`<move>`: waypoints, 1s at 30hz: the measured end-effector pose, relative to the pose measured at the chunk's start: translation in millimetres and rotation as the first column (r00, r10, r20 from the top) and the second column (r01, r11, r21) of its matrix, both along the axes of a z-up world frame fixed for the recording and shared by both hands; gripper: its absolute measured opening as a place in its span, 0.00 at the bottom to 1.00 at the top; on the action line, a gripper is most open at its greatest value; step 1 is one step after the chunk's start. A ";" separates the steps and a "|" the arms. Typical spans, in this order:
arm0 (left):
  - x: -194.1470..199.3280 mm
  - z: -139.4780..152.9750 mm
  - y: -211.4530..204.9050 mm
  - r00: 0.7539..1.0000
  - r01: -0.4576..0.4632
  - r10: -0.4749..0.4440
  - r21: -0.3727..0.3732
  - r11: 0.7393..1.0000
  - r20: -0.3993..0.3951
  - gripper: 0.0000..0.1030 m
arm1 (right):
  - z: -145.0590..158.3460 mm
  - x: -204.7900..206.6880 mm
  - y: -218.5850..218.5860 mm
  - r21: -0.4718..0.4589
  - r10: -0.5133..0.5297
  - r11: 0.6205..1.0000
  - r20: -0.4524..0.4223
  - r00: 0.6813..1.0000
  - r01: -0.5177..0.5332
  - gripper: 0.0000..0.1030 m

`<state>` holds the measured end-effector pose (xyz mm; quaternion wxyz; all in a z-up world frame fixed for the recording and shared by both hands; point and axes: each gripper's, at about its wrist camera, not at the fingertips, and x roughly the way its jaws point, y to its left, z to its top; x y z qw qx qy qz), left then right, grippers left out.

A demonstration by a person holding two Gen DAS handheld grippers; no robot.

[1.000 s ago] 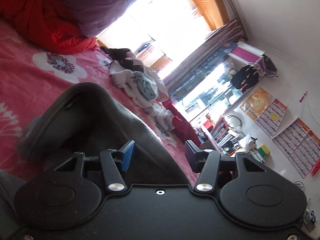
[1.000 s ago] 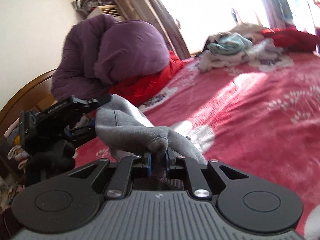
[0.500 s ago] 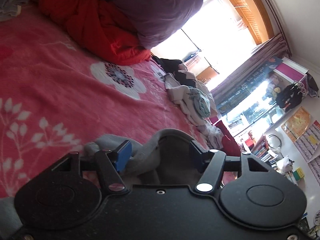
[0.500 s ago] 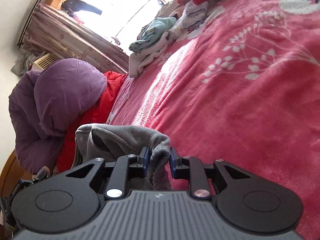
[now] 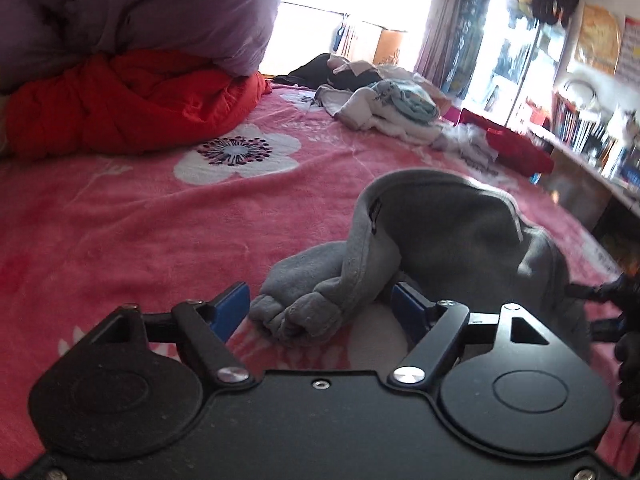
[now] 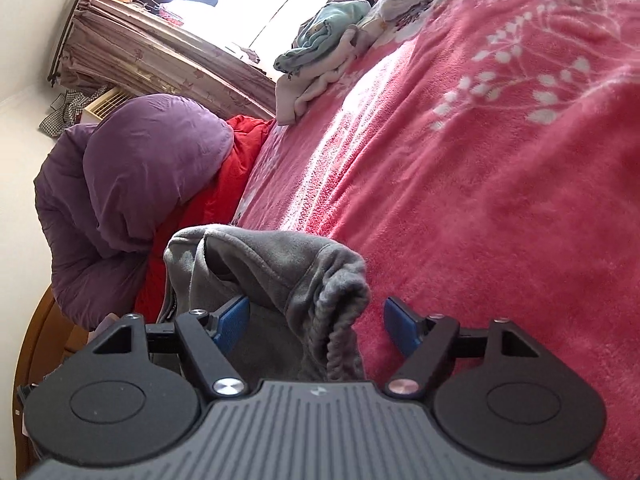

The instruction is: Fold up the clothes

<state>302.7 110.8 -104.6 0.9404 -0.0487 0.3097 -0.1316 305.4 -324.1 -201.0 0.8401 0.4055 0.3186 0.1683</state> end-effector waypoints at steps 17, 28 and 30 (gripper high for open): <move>-43.5 96.7 65.6 0.972 -0.039 0.092 -0.238 0.970 0.215 0.20 | 51.6 -14.0 6.9 -0.067 0.024 0.998 0.264 0.964 -0.007 0.18; 17.4 14.6 98.6 0.874 -0.476 0.486 -0.214 0.853 -0.006 0.62 | 14.2 33.2 14.9 -0.111 -0.007 0.994 0.044 0.999 0.012 0.37; 13.8 15.0 106.8 0.884 -0.453 0.468 -0.275 0.848 -0.010 0.66 | 15.5 33.7 14.9 -0.092 0.007 0.996 0.046 0.999 -0.003 0.55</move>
